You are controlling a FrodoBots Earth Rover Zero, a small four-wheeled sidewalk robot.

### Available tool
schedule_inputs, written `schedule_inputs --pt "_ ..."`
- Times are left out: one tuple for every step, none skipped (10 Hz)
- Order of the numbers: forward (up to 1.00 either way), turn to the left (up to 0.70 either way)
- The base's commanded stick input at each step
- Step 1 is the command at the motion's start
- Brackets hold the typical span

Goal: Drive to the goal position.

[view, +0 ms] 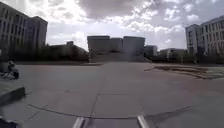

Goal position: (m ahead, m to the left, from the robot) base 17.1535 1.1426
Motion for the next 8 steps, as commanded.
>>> schedule_inputs --pt "0.70 0.00" --pt "0.70 0.00" --pt "0.70 0.00" --pt "0.70 0.00" --pt "0.70 0.00" --pt "0.70 0.00" --pt "0.70 0.00" --pt "0.70 0.00"
